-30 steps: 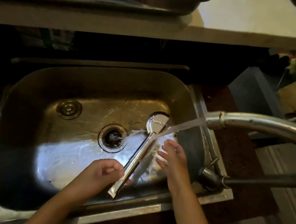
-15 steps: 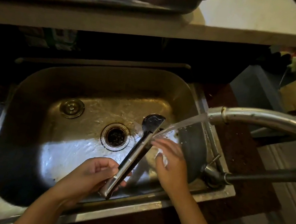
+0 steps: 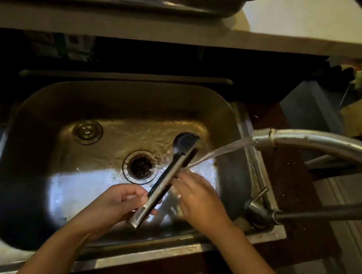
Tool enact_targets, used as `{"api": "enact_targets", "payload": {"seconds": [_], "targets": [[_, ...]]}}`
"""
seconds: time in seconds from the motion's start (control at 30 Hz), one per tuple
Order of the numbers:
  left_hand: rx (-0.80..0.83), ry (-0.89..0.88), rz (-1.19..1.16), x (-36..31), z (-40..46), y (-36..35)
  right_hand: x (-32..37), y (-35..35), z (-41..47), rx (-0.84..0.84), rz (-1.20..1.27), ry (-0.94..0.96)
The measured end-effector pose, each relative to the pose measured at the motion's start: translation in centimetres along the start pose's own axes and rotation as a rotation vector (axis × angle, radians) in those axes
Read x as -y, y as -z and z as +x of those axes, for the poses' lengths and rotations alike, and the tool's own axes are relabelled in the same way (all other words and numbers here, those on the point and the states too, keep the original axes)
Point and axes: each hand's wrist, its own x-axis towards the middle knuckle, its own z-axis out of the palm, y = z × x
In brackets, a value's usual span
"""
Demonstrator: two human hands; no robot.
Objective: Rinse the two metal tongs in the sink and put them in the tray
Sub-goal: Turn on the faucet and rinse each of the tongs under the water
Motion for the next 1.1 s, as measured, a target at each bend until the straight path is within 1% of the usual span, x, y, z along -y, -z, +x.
{"api": "enact_targets", "payload": {"seconds": [0.03, 0.1, 0.17, 0.2, 0.23, 0.3, 0.33, 0.37, 0.4, 0.43, 0.47, 0.53, 0.57, 0.6, 0.7, 0.73, 0.77, 0.83, 0.9, 0.97, 1.0, 1.03, 1.1], "targets": [[0.005, 0.001, 0.016, 0.0, 0.2, 0.0, -0.5, 0.3, 0.5, -0.028, -0.019, -0.054], [0.01, -0.004, 0.034, 0.0, 0.5, -0.2, -1.7, 0.9, 1.7, -0.072, -0.02, -0.242], [-0.008, -0.018, 0.034, 0.0, 0.8, -0.3, -2.1, 1.5, 2.3, -0.122, -0.04, -0.296], [-0.025, -0.03, 0.031, -0.1, 1.0, -0.3, -1.5, 1.5, 2.0, -0.105, -0.01, -0.278], [-0.041, -0.041, 0.029, -0.3, 1.2, -0.3, -0.6, 1.2, 1.4, -0.066, 0.027, -0.216], [-0.057, -0.055, 0.025, -0.6, 1.5, -0.6, 1.8, 0.3, -0.6, -0.02, 0.107, 0.014], [-0.056, -0.058, 0.025, -0.7, 1.6, -0.9, 2.9, 0.1, -1.7, 0.017, 0.135, 0.1], [-0.054, -0.056, 0.026, -0.7, 1.7, -1.1, 3.1, 0.0, -2.3, 0.047, 0.142, 0.153], [-0.053, -0.051, 0.024, -0.7, 1.7, -1.4, 2.6, 0.1, -2.3, 0.034, 0.114, 0.195], [-0.052, -0.047, 0.021, -0.6, 1.9, -1.6, 1.7, 0.4, -1.9, 0.009, 0.066, 0.187], [-0.048, -0.048, 0.02, -0.4, 2.0, -1.8, 0.7, 0.8, -1.2, 0.008, 0.036, 0.104], [-0.044, -0.06, 0.016, -0.3, 2.3, -2.0, -1.0, 1.8, 0.2, -0.029, 0.017, -0.127], [-0.048, -0.067, 0.012, -0.3, 2.5, -2.1, -1.2, 2.0, 0.4, -0.062, 0.036, -0.184], [-0.056, -0.078, 0.005, -0.4, 2.7, -2.2, -1.0, 1.9, 0.5, -0.075, 0.072, -0.194], [-0.106, -0.115, -0.039, -0.9, 3.1, -2.2, 2.4, 0.2, -1.5, -0.006, 0.157, 0.002], [-0.117, -0.121, -0.065, -1.1, 3.1, -2.2, 3.5, -0.5, -2.3, -0.003, 0.188, 0.029], [-0.117, -0.125, -0.081, -1.3, 3.2, -2.1, 4.2, -1.0, -3.1, -0.03, 0.206, 0.028], [-0.105, -0.131, -0.073, -1.5, 3.1, -2.2, 4.8, -1.4, -3.7, -0.15, 0.247, -0.001], [-0.12, -0.129, -0.057, -1.4, 3.1, -2.4, 4.9, -1.3, -3.4, -0.333, 0.376, -0.111], [-0.136, -0.133, -0.05, -1.4, 3.1, -2.4, 4.8, -0.4, -2.2, -0.519, 0.599, -0.358], [-0.125, -0.132, -0.034, -1.4, 3.0, -2.3, 4.5, 0.2, -1.2, -0.551, 0.74, -0.506], [-0.098, -0.12, -0.017, -1.4, 2.9, -2.2, 3.9, 0.8, -0.3, -0.515, 0.918, -0.648], [-0.025, -0.083, 0.013, -1.3, 2.5, -1.9, 2.3, 1.4, 1.3, -0.368, 1.362, -0.872]]}}
